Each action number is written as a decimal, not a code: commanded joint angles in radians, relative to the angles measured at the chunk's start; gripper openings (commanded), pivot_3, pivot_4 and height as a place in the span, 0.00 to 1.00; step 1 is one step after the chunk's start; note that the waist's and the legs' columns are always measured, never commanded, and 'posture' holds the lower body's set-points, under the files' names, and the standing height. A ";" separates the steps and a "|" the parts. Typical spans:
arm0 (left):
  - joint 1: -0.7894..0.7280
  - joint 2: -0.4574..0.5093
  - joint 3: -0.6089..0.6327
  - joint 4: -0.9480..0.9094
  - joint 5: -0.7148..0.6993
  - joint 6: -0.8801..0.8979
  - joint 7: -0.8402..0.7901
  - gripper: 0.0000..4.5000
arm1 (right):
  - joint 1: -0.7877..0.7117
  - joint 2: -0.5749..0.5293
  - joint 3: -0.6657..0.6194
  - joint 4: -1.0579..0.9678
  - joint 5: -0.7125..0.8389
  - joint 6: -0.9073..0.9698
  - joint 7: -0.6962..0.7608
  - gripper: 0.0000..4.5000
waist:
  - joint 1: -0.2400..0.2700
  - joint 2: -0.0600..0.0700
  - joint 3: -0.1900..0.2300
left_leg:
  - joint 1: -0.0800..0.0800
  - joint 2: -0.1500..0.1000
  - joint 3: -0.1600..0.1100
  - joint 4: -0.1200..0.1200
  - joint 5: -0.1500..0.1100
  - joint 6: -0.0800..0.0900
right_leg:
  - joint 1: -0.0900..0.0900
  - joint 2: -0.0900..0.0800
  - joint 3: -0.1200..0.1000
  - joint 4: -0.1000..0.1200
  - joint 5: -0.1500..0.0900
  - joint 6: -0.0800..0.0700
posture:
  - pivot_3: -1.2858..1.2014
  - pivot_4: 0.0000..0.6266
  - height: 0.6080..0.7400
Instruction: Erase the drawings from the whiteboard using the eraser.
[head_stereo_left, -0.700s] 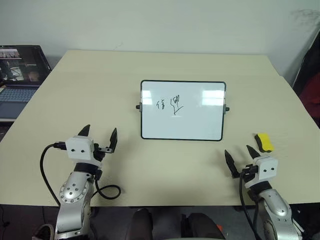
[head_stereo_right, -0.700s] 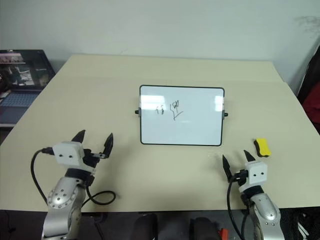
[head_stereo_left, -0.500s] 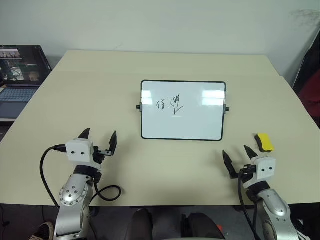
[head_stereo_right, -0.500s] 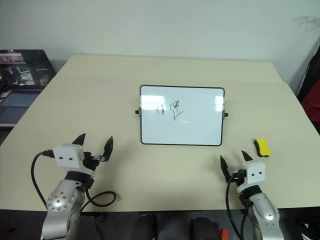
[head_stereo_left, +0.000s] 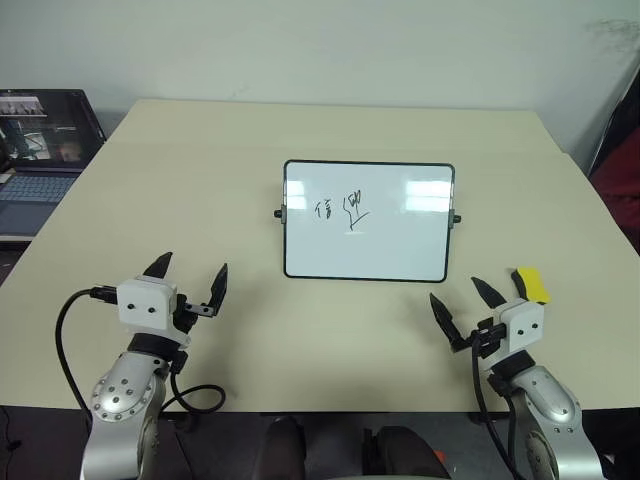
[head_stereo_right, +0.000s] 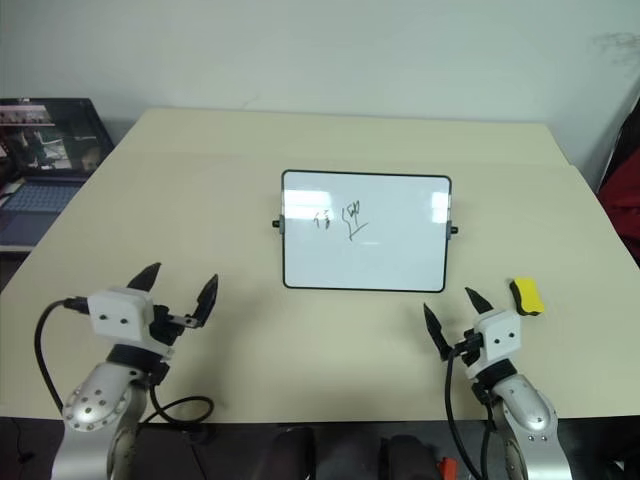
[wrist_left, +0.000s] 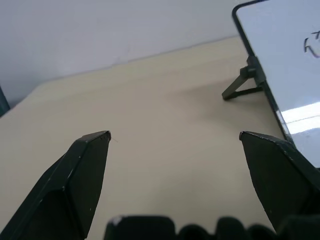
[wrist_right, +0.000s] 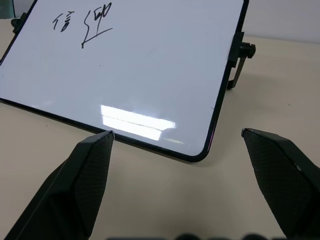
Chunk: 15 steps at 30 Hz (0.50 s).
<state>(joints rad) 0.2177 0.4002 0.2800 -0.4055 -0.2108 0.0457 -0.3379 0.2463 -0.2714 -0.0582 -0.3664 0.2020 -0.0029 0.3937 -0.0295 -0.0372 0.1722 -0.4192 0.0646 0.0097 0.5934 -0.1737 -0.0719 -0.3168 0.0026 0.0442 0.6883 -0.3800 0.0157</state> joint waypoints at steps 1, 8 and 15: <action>0.015 0.076 -0.001 -0.105 -0.080 0.015 -0.126 1.00 | -0.060 -0.037 -0.050 -0.125 0.036 0.026 -0.004 0.99 | -0.001 0.000 0.000 | 0.000 0.000 0.000 0.000 0.000 0.000 | 0.000 0.000 0.000 0.000 0.000 0.000 | 0.52 0.24 1.00; -0.149 0.229 -0.016 -0.133 -0.253 0.172 -0.285 1.00 | -0.180 -0.051 -0.067 -0.158 0.072 0.214 -0.068 0.99 | 0.003 0.000 0.001 | 0.001 0.000 -0.001 0.000 0.000 0.000 | 0.000 0.001 -0.002 0.001 0.000 0.000 | 0.52 0.24 1.00; -0.263 0.389 -0.100 -0.172 -0.406 0.371 -0.477 1.00 | -0.322 -0.166 -0.267 -0.159 0.263 0.612 -0.134 0.99 | 0.000 0.001 0.001 | -0.001 -0.001 0.000 -0.001 0.000 0.000 | 0.000 0.001 0.001 -0.002 0.000 0.000 | 0.52 0.24 1.00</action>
<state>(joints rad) -0.0286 0.7682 0.1908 -0.5350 -0.5770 0.3930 -0.7752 -0.0607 -0.4100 -0.2611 -0.5060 0.4182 0.5247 0.2747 -0.0292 -0.0359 0.1735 -0.4205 0.0640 0.0097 0.5926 -0.1737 -0.0720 -0.3170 0.0039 0.0445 0.6850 -0.3802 0.0157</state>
